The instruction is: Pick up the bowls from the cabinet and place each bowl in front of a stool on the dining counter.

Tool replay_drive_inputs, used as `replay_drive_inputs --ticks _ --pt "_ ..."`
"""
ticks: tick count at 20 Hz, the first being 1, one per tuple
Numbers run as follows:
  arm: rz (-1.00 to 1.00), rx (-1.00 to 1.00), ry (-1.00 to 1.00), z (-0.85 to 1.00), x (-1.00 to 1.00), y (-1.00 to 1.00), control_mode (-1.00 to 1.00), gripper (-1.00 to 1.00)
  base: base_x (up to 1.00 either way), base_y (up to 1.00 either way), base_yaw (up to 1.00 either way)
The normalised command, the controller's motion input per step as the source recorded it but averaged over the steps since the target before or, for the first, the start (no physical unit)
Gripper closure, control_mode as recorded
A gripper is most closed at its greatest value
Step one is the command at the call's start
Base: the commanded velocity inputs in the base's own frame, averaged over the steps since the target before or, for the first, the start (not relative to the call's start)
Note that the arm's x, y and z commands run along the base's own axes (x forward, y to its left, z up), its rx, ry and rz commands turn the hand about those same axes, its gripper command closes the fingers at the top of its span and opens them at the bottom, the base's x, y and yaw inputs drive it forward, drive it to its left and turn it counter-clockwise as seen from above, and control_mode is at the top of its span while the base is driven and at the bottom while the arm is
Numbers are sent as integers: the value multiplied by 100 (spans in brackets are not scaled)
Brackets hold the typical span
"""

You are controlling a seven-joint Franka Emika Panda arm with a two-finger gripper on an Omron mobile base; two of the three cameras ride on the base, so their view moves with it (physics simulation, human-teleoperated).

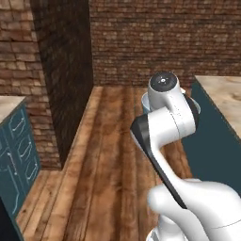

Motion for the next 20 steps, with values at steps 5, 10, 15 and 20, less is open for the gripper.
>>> replay_drive_inputs --ticks 5,10,15,20 --pt "0 0 0 0 0 0 100 100 100 3 -37" --pt "0 0 0 0 0 0 100 100 100 59 -33" --pt "0 0 0 0 0 0 100 100 100 77 -31" --pt "0 0 0 0 0 0 100 100 100 22 -21"
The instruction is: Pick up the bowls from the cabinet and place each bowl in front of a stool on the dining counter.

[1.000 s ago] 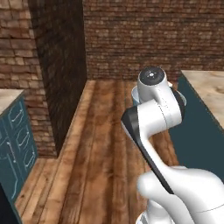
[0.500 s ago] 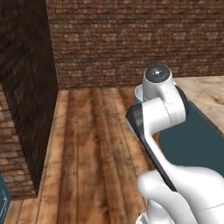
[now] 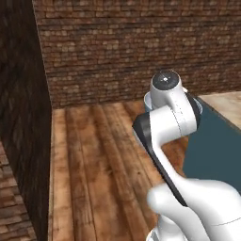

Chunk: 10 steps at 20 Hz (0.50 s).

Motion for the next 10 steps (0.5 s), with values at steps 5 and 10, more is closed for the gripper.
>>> replay_drive_inputs --ticks 5,10 --pt "0 0 0 0 0 0 100 100 100 -58 -8" --pt "0 0 0 0 0 0 100 100 100 -5 -23"
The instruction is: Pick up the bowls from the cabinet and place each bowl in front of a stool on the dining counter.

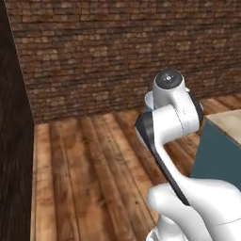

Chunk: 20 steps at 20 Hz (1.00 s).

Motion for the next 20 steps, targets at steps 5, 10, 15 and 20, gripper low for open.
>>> replay_drive_inputs --ticks 5,10,15,20 --pt "0 0 0 0 0 0 100 100 100 9 -36" --pt "0 0 0 0 0 0 100 100 100 52 -48" --pt "0 0 0 0 0 0 100 100 100 77 -54" --pt "0 0 0 0 0 0 100 100 100 81 -39"
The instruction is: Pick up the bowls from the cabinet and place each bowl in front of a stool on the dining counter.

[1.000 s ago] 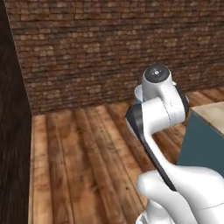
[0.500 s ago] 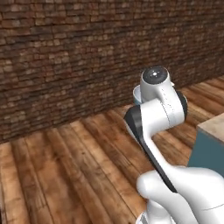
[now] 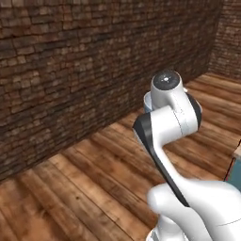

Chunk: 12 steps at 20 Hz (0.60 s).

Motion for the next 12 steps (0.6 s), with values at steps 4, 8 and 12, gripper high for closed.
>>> replay_drive_inputs --ticks 4,8,12 --pt "0 0 0 0 0 0 100 100 100 81 -43" --pt "0 0 0 0 0 0 100 100 100 83 -52" --pt "0 0 0 0 0 0 100 100 100 91 -50"
